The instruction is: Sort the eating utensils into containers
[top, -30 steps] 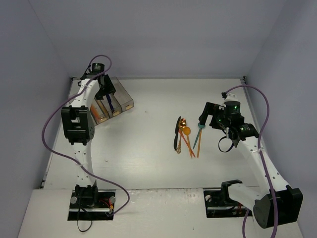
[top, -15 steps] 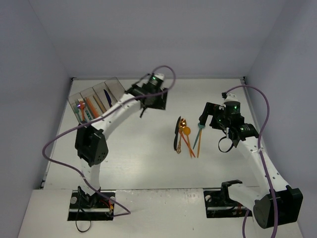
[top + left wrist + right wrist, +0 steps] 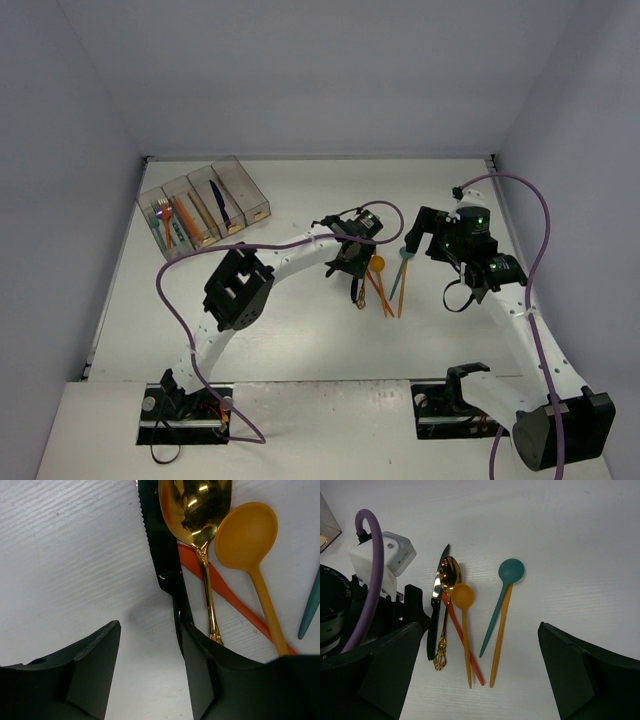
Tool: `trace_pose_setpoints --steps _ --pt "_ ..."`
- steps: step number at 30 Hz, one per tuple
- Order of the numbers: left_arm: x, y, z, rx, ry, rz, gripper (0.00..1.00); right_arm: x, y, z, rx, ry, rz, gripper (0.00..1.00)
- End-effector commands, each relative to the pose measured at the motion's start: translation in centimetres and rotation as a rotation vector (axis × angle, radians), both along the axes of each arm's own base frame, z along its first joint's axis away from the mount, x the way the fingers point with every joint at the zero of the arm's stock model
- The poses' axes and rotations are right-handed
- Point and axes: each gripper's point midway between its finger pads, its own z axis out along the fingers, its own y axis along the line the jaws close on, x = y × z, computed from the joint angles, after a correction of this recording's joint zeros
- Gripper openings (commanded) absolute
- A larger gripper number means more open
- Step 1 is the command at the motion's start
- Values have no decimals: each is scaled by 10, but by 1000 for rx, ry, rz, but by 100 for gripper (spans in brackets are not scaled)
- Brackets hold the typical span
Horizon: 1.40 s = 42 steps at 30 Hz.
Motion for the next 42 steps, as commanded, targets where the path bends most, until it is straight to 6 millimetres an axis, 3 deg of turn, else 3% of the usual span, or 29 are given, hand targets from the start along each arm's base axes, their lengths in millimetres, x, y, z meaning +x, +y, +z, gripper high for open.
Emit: trace_pose_setpoints --steps 1,9,16,24,27,30,34,37,39,42 --pt "6 -24 38 -89 -66 13 47 3 -6 10 -5 -49 -25 100" --pt "3 -35 30 -114 -53 24 46 0 -6 9 0 -48 -28 100" --pt "10 -36 14 -84 -56 51 39 -2 -7 9 -2 -47 -28 100" --pt "6 -25 -11 -25 -31 61 24 -1 -7 8 -4 -44 -30 100" --pt "2 -18 -11 -12 -27 60 9 -1 -7 7 -2 -39 -31 100" --pt "-3 -2 -9 6 -19 67 0 -1 -7 6 -4 -39 -30 100" --pt "-14 27 -9 31 14 79 0 0 -7 6 -7 -36 -32 100" --pt "-38 68 -8 73 54 79 0 1 -7 4 -10 -29 -31 100" --pt "-50 83 -1 71 63 70 0 2 -7 3 -13 -25 -31 100" --pt "-77 110 -12 103 131 55 0 3 -7 0 -12 -15 -31 100"
